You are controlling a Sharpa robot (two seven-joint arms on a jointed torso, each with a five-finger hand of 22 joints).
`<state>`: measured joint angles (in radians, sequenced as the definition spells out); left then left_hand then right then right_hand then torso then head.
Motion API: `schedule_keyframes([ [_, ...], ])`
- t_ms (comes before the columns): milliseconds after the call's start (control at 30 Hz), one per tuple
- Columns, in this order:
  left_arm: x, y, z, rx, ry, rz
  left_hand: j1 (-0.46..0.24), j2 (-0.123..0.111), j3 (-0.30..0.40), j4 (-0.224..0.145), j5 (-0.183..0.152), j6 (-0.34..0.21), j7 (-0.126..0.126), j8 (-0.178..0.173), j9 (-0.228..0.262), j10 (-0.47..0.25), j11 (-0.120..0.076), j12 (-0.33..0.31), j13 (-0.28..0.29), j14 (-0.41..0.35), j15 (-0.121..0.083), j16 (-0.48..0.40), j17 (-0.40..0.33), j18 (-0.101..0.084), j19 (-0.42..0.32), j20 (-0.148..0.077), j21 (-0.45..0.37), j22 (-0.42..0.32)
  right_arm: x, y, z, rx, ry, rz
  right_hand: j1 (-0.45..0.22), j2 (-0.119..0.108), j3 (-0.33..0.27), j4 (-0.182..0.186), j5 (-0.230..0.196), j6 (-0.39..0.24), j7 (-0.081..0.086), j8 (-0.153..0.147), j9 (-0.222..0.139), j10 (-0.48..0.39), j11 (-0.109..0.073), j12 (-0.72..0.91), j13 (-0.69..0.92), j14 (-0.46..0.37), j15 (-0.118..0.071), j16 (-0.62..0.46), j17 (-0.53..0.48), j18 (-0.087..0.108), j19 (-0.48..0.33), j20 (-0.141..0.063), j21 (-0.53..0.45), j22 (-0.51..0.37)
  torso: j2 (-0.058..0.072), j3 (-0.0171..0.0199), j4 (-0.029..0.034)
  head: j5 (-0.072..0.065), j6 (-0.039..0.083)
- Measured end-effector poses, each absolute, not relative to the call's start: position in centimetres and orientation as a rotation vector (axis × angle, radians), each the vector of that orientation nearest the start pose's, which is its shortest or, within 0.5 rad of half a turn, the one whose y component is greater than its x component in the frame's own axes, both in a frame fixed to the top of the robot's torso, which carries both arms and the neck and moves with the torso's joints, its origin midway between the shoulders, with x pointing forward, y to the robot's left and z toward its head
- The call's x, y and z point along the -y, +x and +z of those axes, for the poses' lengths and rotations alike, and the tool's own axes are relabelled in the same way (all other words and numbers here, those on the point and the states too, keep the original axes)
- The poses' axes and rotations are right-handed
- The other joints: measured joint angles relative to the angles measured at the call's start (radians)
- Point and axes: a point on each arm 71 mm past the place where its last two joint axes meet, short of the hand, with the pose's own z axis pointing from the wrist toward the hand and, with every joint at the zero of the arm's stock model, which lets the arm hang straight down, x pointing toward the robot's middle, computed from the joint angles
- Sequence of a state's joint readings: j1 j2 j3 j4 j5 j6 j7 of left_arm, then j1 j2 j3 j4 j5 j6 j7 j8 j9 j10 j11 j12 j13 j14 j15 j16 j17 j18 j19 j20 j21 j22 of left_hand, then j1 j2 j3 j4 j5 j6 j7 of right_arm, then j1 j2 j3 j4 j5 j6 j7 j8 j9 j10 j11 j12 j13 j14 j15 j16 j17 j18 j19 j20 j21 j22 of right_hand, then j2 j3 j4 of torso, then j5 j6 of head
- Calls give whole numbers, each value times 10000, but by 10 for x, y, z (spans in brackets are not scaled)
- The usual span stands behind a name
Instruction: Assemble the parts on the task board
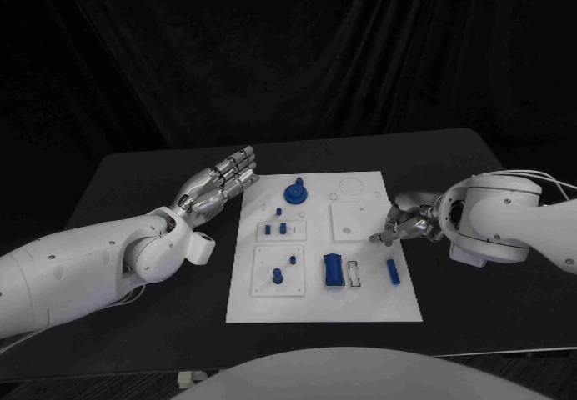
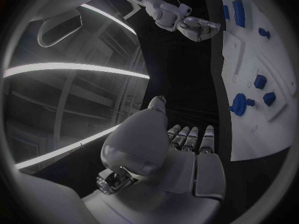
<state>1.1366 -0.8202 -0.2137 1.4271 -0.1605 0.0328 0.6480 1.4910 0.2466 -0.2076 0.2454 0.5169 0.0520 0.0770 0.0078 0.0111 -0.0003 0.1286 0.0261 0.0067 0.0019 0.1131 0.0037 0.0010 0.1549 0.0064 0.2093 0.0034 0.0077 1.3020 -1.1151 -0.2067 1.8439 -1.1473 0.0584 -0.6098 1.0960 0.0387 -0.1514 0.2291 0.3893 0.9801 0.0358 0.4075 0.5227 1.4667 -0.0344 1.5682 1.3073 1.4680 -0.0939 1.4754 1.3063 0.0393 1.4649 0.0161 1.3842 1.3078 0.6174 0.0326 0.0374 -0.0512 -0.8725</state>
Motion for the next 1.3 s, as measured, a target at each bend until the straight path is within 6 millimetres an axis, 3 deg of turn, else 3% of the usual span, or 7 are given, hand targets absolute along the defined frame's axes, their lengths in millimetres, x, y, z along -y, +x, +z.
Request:
schedule_keyframes([
  [200,-208,454,-256,-15911,-8546,-18246,0,0,0,0,0,0,0,0,0,0,0,39,8,1,-1,0,2,0,0,0,0,-1,265,402,-215,-23379,756,2016,-51,130,-45,155,-343,239,-69,-12,-105,-10,-59,0,0,-28,-45,0,15,-1,0,0,0,0,-4,-1,2,-43,0],
  [433,-208,453,-256,-15927,-8558,-18260,-1,-1,0,0,-1,0,0,0,-1,0,-1,39,8,1,-2,0,4,-1,0,-1,0,-2,266,402,-216,-23507,114,1600,-156,234,-137,358,-766,442,-91,-297,-299,0,-70,0,8,8,-80,0,-18,0,1,-74,0,-1,-5,-2,-4,-62,0],
  [1000,-206,453,-257,-15959,-8561,-18307,-1,-1,-1,1,-1,0,-1,0,-2,0,-1,38,6,2,-3,0,6,-2,0,-1,0,-3,267,396,-226,-23978,-671,1132,-210,288,-166,387,-702,582,-20,-935,-770,-1,-69,0,6,7,-80,-79,-167,0,1,-73,-95,-3,-4,-2,-2,-174,0],
  [1300,-207,453,-257,-15966,-8568,-18310,-1,-1,27,-27,36,0,-1,0,-3,0,-1,85,15,2,-3,0,-1,-2,0,-1,0,5,264,393,-233,-24145,-680,1163,-210,288,-136,357,-608,653,-20,-999,-831,-1,-69,0,5,7,-79,-79,-228,-1,0,-73,-155,-3,-2,-3,1,-181,0],
])
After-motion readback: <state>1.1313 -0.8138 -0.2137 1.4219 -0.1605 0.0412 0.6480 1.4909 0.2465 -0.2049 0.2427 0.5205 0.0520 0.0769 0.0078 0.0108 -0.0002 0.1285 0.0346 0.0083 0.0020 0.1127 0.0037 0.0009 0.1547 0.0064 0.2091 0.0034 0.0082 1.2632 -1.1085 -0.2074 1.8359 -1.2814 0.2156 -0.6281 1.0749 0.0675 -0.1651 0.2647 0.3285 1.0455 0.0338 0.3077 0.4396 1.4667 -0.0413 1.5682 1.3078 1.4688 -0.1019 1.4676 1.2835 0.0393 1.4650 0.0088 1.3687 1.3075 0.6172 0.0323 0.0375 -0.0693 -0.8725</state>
